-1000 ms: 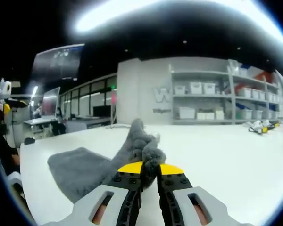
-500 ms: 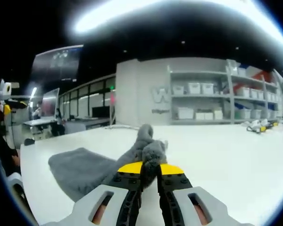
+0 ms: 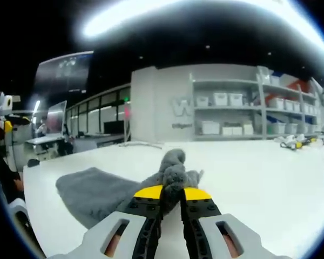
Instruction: Open the folded towel by lifting each exposed corner and separating the folded layers until the towel lies flat within the target outline without major curled edges
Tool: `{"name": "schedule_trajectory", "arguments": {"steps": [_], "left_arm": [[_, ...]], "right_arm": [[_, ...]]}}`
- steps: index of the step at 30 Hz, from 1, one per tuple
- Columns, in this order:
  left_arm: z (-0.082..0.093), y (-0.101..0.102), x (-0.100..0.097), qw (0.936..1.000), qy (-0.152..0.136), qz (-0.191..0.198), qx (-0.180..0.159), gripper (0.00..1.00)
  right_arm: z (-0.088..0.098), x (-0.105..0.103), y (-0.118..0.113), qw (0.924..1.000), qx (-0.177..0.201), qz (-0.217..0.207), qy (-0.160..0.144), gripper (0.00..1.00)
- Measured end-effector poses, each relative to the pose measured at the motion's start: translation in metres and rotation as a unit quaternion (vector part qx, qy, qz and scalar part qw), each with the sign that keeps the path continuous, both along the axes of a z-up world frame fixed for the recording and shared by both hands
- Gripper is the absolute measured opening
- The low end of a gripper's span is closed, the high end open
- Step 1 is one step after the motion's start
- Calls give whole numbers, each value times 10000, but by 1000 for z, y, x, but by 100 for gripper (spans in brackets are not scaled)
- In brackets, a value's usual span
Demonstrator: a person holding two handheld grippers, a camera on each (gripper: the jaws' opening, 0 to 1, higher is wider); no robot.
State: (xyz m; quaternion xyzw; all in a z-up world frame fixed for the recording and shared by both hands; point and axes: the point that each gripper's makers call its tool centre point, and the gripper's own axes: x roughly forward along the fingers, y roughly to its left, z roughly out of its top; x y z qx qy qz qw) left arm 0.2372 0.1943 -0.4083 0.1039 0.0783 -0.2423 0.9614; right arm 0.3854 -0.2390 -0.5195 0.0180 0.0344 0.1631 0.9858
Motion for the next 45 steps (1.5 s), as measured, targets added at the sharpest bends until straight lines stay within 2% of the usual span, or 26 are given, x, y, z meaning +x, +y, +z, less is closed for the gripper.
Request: {"name": "schedule_trajectory", "arguments": {"steps": [15, 19, 26, 32, 45], "left_arm": [[-1, -2, -2, 10000, -14, -26, 55, 91], [-1, -2, -2, 10000, -8, -25, 50, 91], [-3, -4, 0, 10000, 16, -44, 72, 91], [-2, -4, 1, 10000, 18, -45, 79, 91], [-1, 0, 3, 10000, 14, -3, 81, 91]], "right_arm": [[-7, 1, -18, 9997, -18, -186, 137, 16], [-5, 1, -27, 9992, -132, -367, 56, 23], [-3, -1, -35, 9990, -102, -433, 33, 23], [-4, 0, -34, 9991, -156, -398, 24, 26], [-13, 0, -17, 9979, -606, -23, 232, 45]]}}
